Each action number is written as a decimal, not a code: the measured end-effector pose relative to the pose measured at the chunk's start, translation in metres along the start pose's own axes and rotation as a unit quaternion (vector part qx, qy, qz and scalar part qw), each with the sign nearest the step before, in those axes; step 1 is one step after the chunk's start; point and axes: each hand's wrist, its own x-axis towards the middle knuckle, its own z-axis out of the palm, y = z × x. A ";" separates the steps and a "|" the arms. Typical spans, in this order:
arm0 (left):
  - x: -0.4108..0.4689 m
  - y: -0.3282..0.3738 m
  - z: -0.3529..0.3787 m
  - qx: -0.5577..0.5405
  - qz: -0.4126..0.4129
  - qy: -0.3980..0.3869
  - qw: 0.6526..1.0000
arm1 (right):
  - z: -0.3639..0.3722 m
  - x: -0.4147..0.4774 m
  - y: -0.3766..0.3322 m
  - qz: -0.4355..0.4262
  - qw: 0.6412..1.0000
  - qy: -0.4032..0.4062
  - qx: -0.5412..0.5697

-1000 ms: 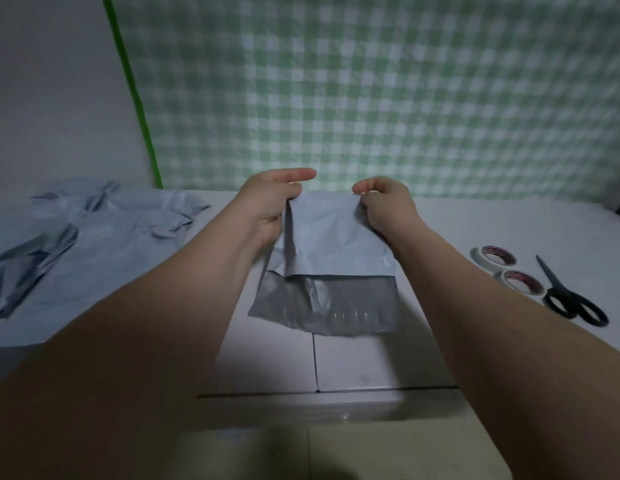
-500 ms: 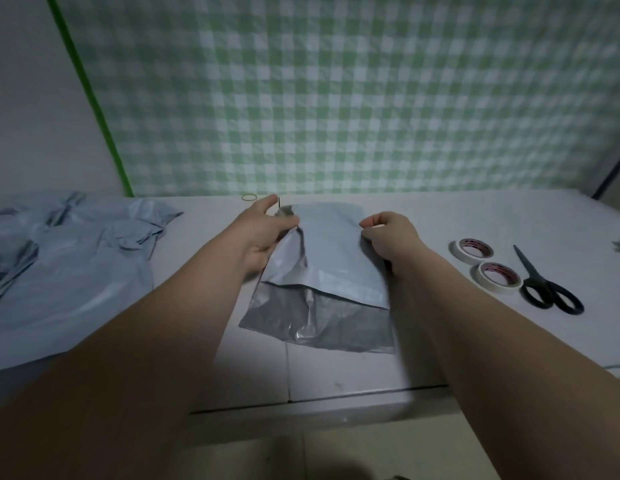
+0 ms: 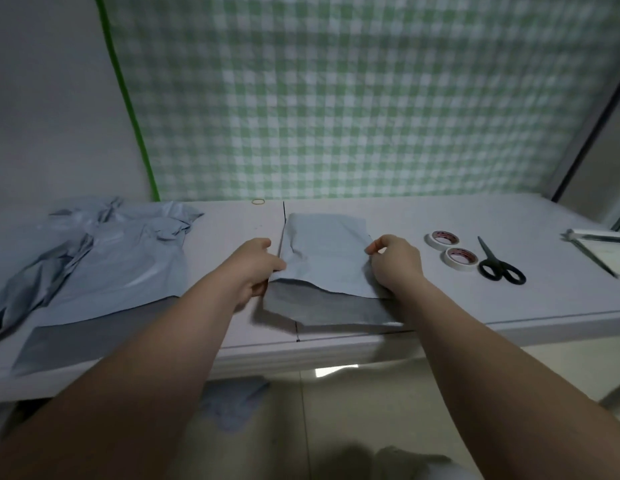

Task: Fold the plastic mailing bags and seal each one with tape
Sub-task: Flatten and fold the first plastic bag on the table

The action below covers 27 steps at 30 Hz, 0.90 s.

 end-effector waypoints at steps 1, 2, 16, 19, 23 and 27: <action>-0.006 -0.001 0.001 0.008 -0.006 -0.008 1.000 | -0.002 -0.005 0.002 -0.008 1.000 0.001 -0.015; -0.012 -0.001 0.001 0.014 -0.013 -0.019 1.000 | -0.004 -0.009 0.004 -0.018 0.999 0.001 -0.028; -0.044 0.021 -0.004 0.505 0.065 -0.106 0.854 | -0.038 -0.035 0.007 -0.040 0.962 -0.052 -0.264; -0.023 0.031 0.010 0.553 0.225 0.023 0.802 | -0.034 -0.028 -0.005 -0.094 0.972 0.012 -0.216; 0.002 0.033 0.043 0.525 0.329 -0.027 0.785 | -0.007 -0.022 -0.017 -0.241 0.957 -0.011 -0.164; 0.024 0.020 0.051 0.523 0.323 -0.074 0.785 | 0.016 -0.015 -0.017 -0.233 0.952 -0.071 -0.187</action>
